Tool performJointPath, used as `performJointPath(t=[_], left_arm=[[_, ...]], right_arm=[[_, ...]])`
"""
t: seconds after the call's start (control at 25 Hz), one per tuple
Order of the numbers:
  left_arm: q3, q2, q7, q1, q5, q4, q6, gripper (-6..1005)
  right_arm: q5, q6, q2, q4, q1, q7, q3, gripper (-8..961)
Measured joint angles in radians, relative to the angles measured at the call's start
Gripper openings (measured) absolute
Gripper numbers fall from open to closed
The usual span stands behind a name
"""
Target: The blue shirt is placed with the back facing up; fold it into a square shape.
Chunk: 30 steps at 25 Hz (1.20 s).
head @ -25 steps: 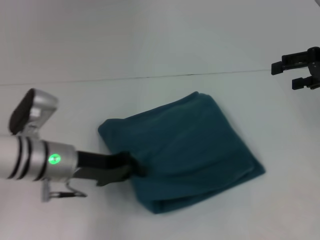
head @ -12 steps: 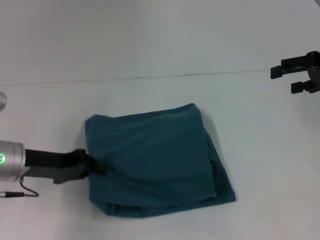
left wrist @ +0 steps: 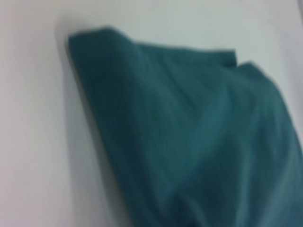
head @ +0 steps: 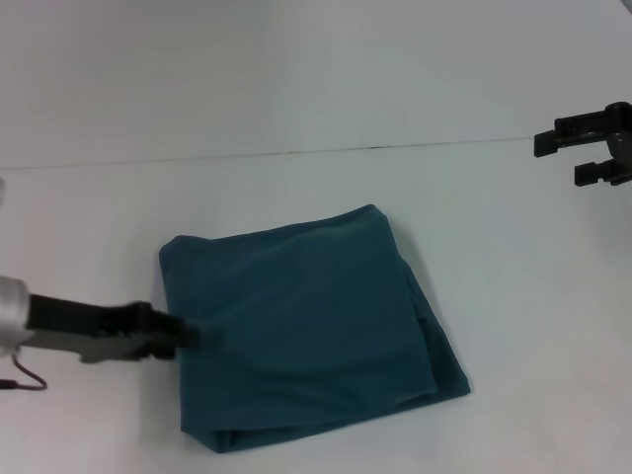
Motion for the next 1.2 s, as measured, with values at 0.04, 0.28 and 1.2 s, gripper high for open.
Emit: performJointPath(t=[0.04,0.28,1.2], left_arm=[[-0.014,-0.003,-0.004,0.008,-0.003,0.021,0.012,201],[-0.143,-0.042,-0.032,0.072,-0.131,0.088,0.059,573],[-0.171,-0.035,0.261,0.107,-0.267,0.029,0.217,810]], right_arm=[[0.000,0.000,0.000,0.000,0.000,0.001,0.000,944],[0.000,0.000,0.002,0.000,-0.001,0.001,0.000,944],[0.127,-0.131,0.064,0.035,-0.012,-0.350,-0.011,945]])
